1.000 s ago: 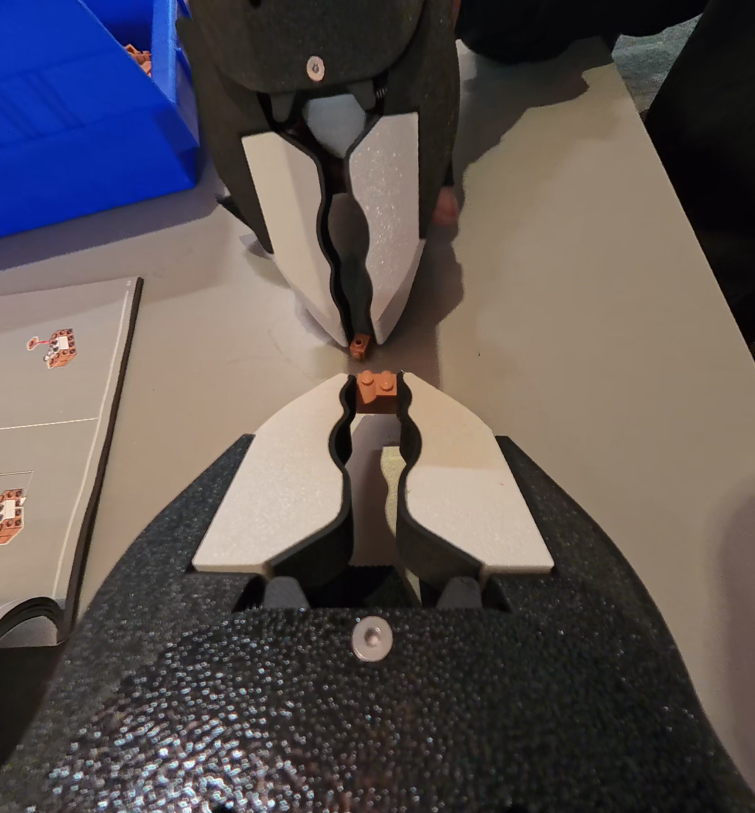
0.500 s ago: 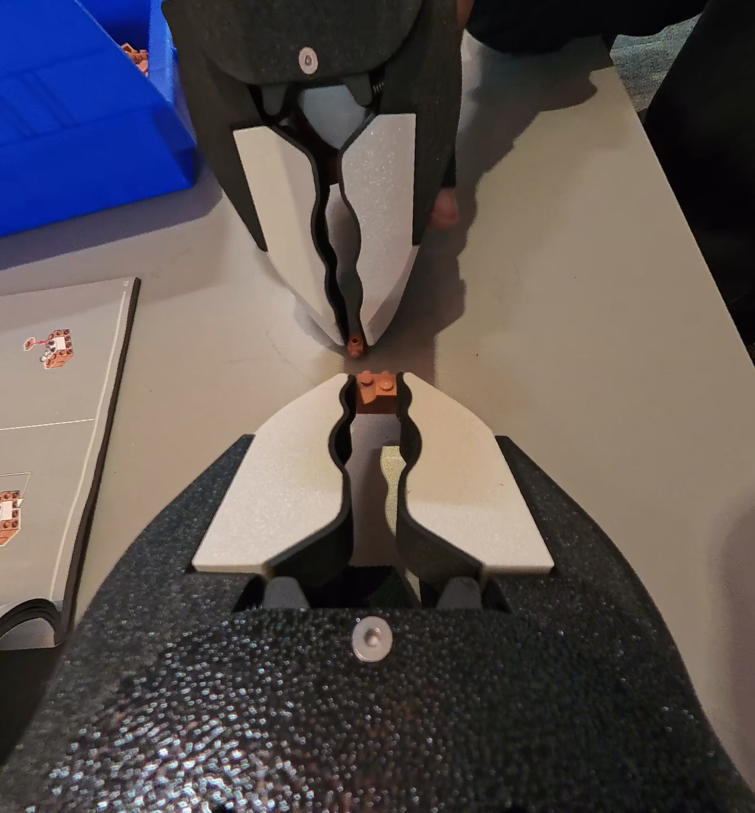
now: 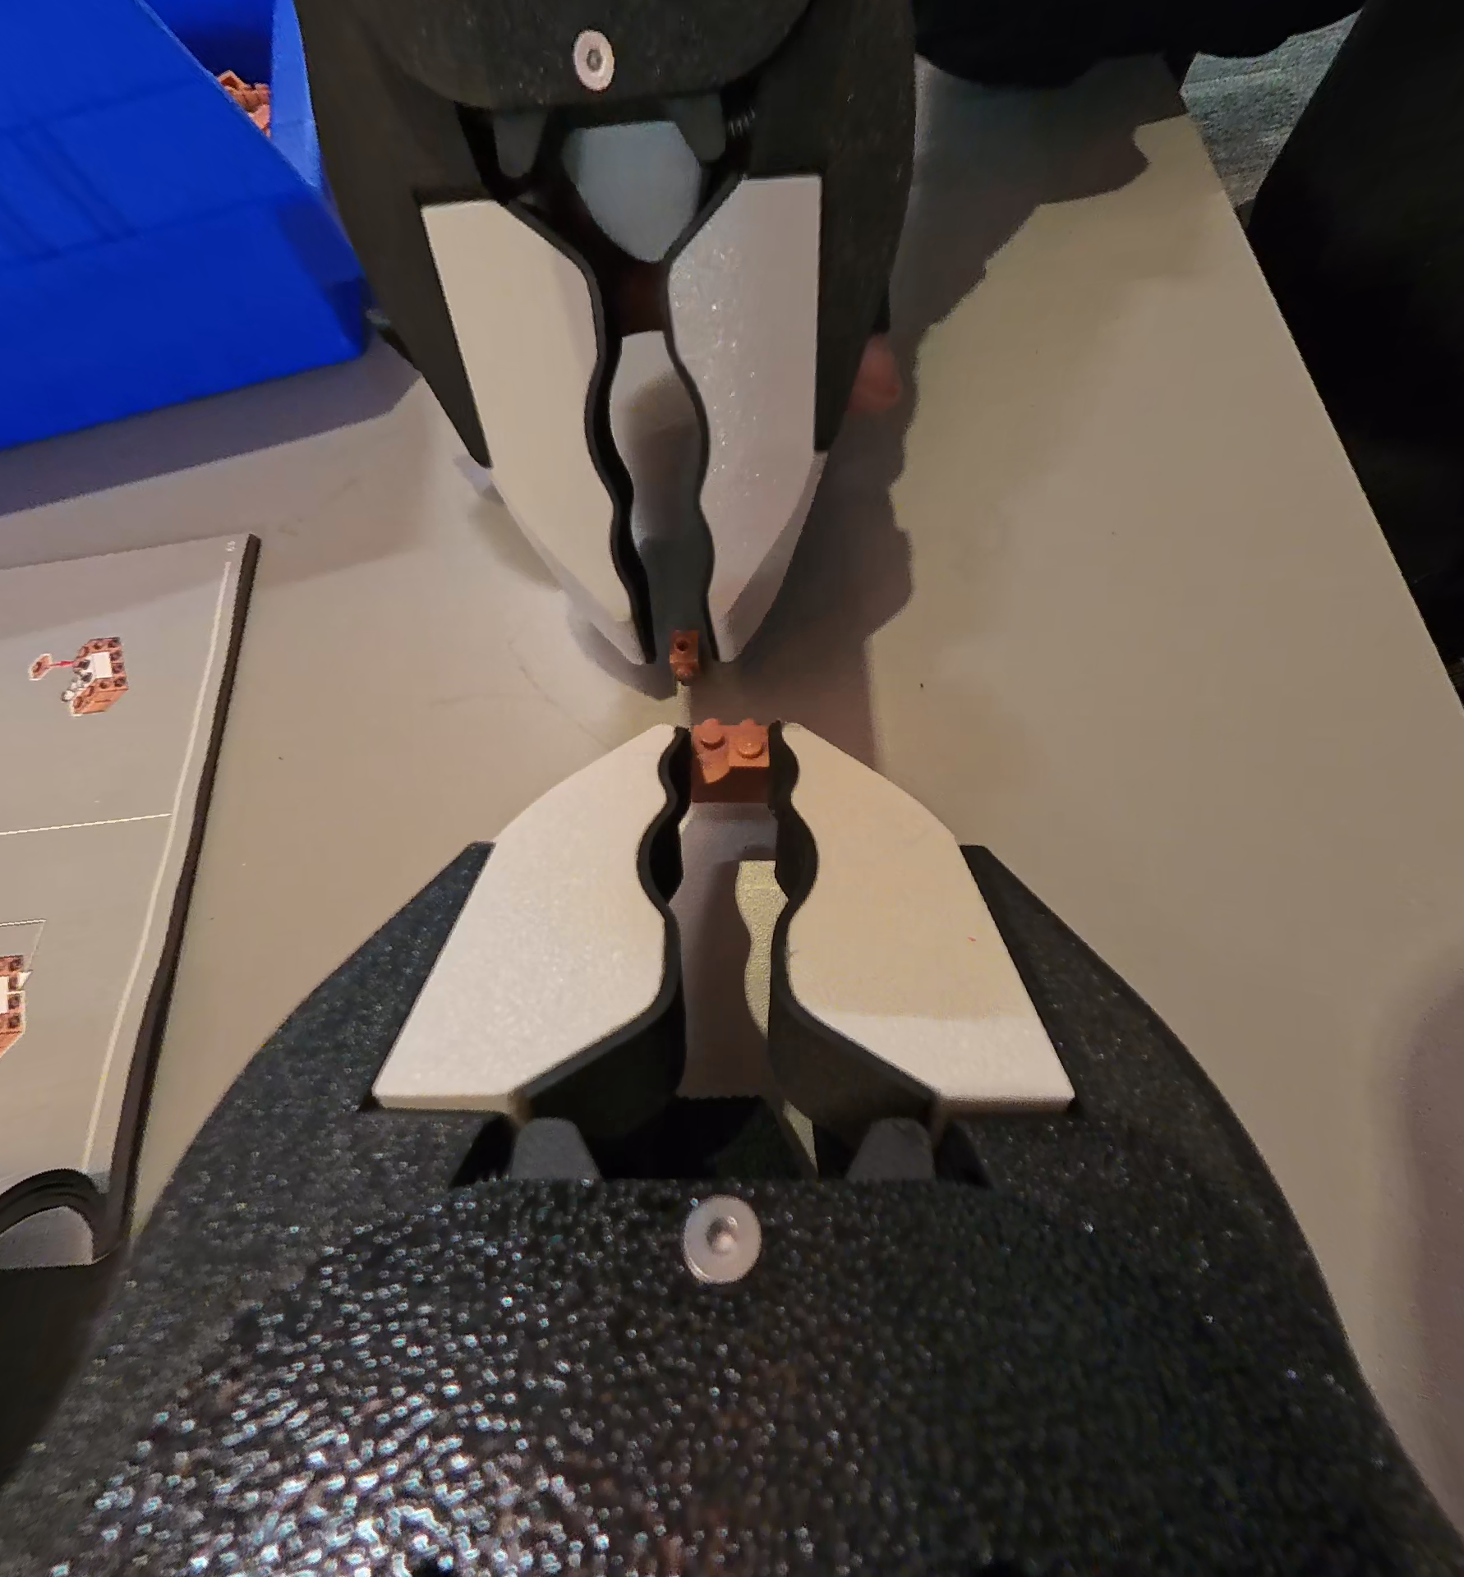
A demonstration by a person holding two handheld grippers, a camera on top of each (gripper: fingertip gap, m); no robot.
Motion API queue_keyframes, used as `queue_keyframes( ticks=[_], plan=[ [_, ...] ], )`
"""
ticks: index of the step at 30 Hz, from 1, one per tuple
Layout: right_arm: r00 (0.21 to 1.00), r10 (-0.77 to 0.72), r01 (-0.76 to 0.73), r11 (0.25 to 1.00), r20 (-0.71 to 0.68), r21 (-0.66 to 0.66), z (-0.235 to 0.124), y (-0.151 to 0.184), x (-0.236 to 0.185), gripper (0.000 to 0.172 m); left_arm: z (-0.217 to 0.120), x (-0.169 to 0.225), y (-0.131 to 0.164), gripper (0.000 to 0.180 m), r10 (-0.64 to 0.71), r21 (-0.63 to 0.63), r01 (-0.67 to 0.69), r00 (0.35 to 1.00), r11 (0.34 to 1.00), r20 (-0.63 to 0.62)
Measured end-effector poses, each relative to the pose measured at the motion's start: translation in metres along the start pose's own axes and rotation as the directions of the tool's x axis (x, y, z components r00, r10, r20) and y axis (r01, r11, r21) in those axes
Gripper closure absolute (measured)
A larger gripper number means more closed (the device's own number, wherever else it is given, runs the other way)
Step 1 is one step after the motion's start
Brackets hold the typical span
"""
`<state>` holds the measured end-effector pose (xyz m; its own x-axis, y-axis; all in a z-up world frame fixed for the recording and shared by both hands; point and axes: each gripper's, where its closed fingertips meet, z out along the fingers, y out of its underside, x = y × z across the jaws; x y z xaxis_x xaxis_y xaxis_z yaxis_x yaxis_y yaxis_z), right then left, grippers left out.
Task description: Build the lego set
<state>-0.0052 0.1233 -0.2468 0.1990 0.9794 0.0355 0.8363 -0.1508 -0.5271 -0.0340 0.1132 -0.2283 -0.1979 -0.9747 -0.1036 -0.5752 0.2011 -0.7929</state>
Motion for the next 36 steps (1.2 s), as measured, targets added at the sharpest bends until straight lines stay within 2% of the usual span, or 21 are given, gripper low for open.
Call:
queue_keyframes(
  ticks=[2,5,9,14,18,24,36],
  plan=[
    [1.000,0.001,-0.001,1.000,-0.013,-0.028,0.002,0.004,0.002,0.164,0.000,0.000,0.000,0.164,-0.001,0.000,0.001,1.000,1.000,-0.002],
    [1.000,0.010,-0.010,1.000,-0.004,-0.003,0.002,0.002,0.001,0.164,0.000,-0.001,0.000,0.164,0.000,0.005,0.000,1.000,1.000,0.003],
    [0.998,0.062,-0.066,0.981,0.024,0.185,-0.010,-0.018,0.004,0.164,-0.004,-0.005,-0.007,0.164,-0.023,0.058,0.022,1.000,0.998,0.015],
    [0.991,0.071,-0.117,0.853,0.109,0.509,-0.042,-0.059,-0.003,0.164,-0.016,-0.013,-0.024,0.164,-0.085,0.200,0.082,0.996,0.976,0.010],
    [0.984,0.064,-0.158,0.745,0.166,0.648,-0.059,-0.078,-0.009,0.164,-0.027,-0.013,-0.039,0.164,-0.112,0.312,0.114,0.993,0.943,-0.025],
    [0.971,0.075,-0.218,0.657,0.226,0.721,-0.066,-0.087,-0.012,0.164,-0.036,-0.011,-0.052,0.164,-0.115,0.413,0.133,0.991,0.901,-0.067],
    [0.956,0.084,-0.272,0.616,0.282,0.739,-0.070,-0.091,-0.013,0.164,-0.044,-0.008,-0.060,0.164,-0.107,0.498,0.146,0.989,0.855,-0.107]
  ],
)
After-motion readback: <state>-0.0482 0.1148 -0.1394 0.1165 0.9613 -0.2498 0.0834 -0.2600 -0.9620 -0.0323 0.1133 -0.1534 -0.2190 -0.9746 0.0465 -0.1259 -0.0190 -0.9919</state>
